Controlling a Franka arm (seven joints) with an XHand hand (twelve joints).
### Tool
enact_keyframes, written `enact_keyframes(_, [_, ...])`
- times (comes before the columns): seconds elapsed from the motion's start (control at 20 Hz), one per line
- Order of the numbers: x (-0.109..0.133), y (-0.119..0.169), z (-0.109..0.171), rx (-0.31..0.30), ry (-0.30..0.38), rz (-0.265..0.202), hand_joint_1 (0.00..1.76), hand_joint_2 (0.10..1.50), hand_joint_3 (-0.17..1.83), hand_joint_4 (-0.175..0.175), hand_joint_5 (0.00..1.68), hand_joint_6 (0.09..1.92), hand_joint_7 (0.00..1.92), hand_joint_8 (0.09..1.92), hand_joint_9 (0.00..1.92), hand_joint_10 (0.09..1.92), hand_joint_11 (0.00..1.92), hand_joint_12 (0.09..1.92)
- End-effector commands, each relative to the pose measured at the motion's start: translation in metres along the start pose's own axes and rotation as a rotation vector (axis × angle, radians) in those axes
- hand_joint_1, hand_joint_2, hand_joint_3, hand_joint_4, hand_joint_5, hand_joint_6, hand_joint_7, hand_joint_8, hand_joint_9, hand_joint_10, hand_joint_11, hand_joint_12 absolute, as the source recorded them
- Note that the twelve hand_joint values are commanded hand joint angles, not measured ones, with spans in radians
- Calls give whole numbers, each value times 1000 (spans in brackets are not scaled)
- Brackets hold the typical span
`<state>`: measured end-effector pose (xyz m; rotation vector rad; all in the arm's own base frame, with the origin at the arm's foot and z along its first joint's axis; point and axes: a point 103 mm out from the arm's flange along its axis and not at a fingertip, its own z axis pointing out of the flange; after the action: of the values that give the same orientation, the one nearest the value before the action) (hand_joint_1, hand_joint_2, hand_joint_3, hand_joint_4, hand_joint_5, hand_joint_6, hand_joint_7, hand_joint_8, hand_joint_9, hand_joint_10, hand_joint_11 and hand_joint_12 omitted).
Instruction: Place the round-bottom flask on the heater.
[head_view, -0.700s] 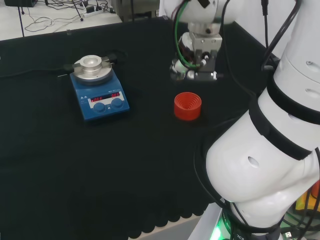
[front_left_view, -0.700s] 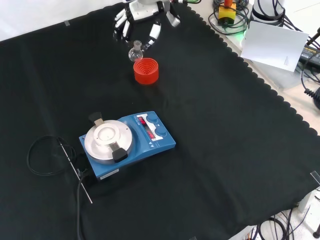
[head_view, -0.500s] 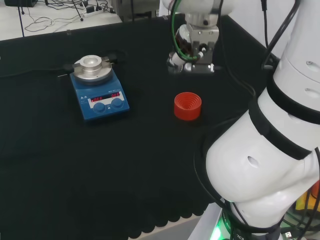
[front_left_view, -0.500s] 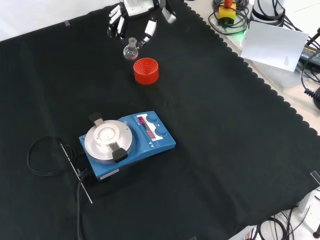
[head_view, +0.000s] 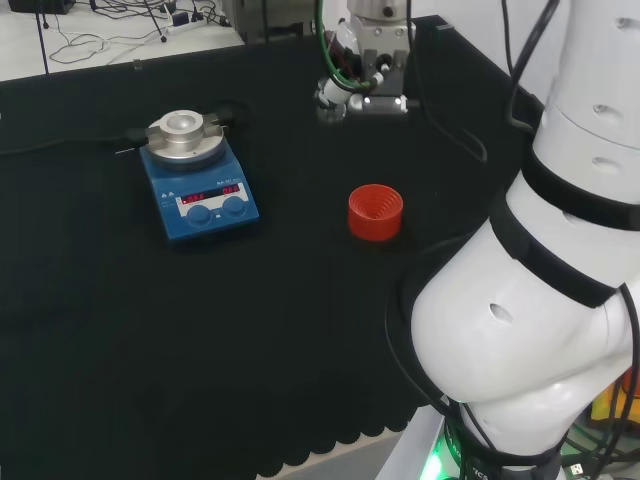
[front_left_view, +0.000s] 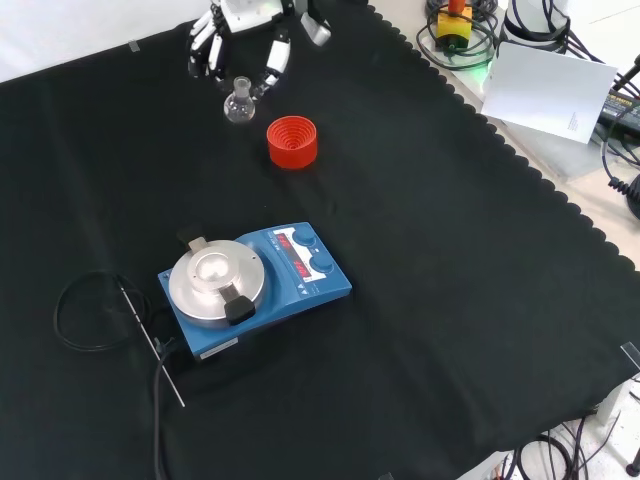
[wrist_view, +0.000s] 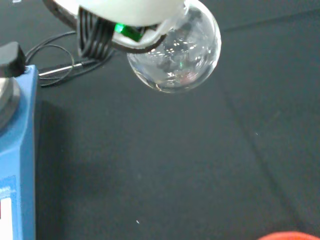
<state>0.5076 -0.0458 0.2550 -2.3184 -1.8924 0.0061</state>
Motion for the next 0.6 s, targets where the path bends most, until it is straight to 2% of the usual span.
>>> enact_keyframes(0.05, [41,34,0,45,-11,-82,1091,669,747,175,1149,930,452,665,739,550,440,1299])
enact_keyframes(0.6, [93,76,6,69,-28,-180,1093,665,752,175,1152,927,454,666,739,551,440,1301])
